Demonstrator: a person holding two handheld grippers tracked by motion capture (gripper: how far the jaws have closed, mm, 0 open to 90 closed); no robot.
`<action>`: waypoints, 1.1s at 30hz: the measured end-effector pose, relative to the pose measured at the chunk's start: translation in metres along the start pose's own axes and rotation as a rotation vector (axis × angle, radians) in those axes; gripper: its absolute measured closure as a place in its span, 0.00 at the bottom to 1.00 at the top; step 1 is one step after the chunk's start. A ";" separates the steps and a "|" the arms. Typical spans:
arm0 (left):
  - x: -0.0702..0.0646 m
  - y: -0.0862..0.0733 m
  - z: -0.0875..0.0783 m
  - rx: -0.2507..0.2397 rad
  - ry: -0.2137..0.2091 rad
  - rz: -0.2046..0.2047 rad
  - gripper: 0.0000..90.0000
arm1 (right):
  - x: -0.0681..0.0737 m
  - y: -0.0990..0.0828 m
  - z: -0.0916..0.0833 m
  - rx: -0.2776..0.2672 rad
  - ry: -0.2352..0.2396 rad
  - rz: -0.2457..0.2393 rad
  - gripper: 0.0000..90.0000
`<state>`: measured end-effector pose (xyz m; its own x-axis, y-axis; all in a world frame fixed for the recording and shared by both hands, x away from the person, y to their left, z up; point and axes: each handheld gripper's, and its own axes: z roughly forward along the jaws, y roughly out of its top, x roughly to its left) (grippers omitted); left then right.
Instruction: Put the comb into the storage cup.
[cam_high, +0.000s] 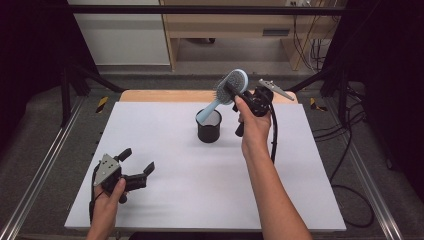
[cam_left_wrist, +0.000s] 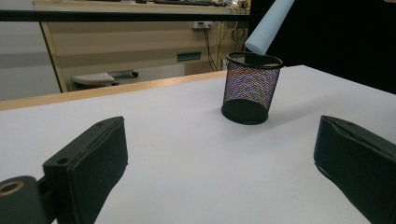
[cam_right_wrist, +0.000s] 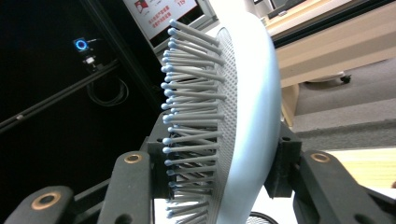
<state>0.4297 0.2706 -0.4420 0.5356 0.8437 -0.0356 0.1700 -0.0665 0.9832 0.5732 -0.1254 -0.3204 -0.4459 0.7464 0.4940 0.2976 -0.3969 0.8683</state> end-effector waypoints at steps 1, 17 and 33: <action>0.000 0.000 0.000 0.001 -0.002 0.001 0.03 | -0.002 0.000 0.000 0.001 -0.005 -0.003 0.61; 0.001 0.000 0.001 -0.002 0.001 -0.005 0.03 | -0.020 -0.009 0.014 0.035 -0.071 -0.024 0.60; 0.001 0.000 0.001 0.002 0.002 0.003 0.03 | -0.016 -0.029 0.031 0.101 -0.090 -0.103 0.60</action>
<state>0.4308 0.2709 -0.4420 0.5345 0.8446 -0.0324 0.1699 -0.0699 0.9830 0.5981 -0.1089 -0.3542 -0.4018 0.8271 0.3931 0.3394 -0.2642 0.9028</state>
